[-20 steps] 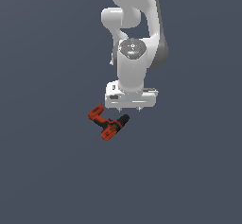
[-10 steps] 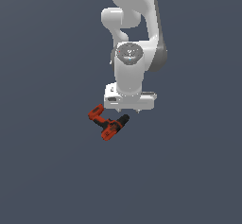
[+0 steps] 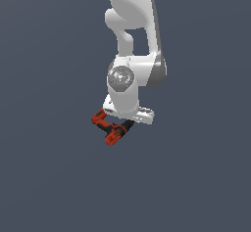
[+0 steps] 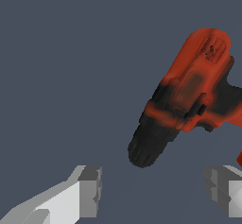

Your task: Pick up the object and move it to a goal position.

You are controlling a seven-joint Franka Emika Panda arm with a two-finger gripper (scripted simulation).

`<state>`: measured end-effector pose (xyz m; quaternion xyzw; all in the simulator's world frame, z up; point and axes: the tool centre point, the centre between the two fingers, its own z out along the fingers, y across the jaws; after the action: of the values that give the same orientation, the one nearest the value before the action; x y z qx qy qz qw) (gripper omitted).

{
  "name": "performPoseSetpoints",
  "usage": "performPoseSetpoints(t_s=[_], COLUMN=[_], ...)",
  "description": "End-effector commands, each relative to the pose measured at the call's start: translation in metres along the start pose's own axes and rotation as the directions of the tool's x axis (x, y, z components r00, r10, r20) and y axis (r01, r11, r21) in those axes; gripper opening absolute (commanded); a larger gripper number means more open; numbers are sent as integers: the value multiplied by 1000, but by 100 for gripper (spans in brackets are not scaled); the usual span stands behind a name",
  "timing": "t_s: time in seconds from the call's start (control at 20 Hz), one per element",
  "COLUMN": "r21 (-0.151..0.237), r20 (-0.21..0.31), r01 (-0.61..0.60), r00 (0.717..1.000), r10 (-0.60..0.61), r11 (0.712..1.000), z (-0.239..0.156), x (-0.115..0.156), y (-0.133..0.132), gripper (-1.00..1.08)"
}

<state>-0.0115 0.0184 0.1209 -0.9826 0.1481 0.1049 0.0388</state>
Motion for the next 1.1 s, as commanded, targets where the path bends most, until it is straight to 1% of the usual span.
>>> performPoseSetpoints(t_s=[0.0, 0.1, 0.25, 0.5, 0.65, 0.8, 0.95, 1.05], r21=[10, 12, 8, -7, -15, -22, -24, -23], r20=[55, 99, 156, 226, 252, 268, 273, 270], r01=[-93, -166, -258, -364, -403, -426, -433, -428], r00=[994, 981, 955, 907, 884, 869, 864, 867], r10=[93, 164, 253, 356, 394, 416, 423, 418], r11=[996, 986, 966, 931, 915, 905, 901, 903], z=[13, 22, 35, 50, 56, 60, 61, 61], x=[3, 5, 8, 9, 10, 10, 10, 10], y=[6, 10, 14, 20, 22, 23, 23, 23], gripper=[68, 68, 68, 68, 68, 68, 68, 68])
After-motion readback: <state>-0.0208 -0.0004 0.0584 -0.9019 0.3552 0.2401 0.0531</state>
